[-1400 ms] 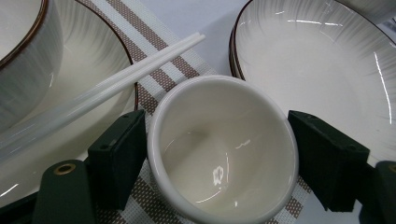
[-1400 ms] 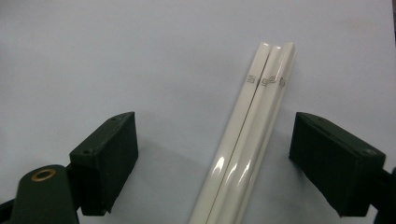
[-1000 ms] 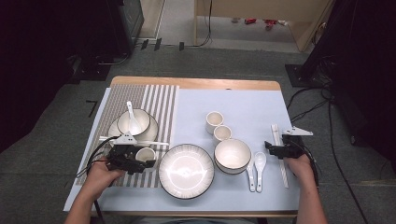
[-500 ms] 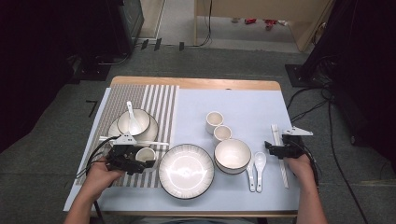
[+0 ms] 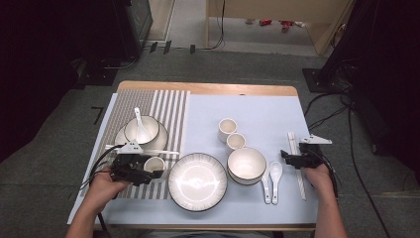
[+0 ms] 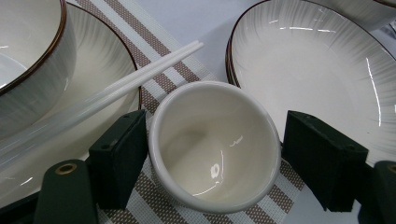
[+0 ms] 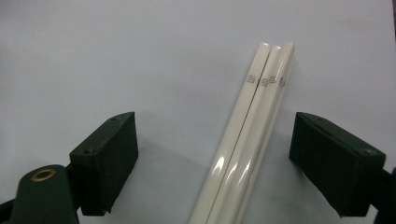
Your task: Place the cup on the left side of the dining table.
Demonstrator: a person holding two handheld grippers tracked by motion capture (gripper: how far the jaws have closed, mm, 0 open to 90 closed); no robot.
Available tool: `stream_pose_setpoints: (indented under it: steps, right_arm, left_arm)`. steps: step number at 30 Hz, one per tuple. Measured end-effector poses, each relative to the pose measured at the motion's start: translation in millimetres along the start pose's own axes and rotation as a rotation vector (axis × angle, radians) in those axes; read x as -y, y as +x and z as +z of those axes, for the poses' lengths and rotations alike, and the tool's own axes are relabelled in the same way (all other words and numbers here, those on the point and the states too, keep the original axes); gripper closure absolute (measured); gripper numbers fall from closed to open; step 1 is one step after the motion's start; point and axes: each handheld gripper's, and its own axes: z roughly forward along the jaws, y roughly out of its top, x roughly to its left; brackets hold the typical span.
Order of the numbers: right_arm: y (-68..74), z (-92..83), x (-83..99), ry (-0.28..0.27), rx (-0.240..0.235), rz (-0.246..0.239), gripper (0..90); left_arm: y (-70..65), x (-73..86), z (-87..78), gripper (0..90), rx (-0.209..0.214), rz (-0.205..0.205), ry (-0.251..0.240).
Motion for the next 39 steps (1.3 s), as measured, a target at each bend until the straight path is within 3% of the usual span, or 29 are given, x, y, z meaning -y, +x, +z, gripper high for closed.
stream_pose_setpoints:
  steps: [29, 39]
  right_arm:
    - [0.0, 0.0, 0.0, 0.0, 0.0, 0.0, 15.1]
    - [0.0, 0.0, 0.0, 0.0, 0.0, 0.0, 15.2]
  left_arm:
    - [-3.3, -3.2, -13.3, 23.2, 0.004, -0.001, -0.019]
    - [-4.2, -3.7, -18.8, 23.2, 0.028, -0.002, -0.04]
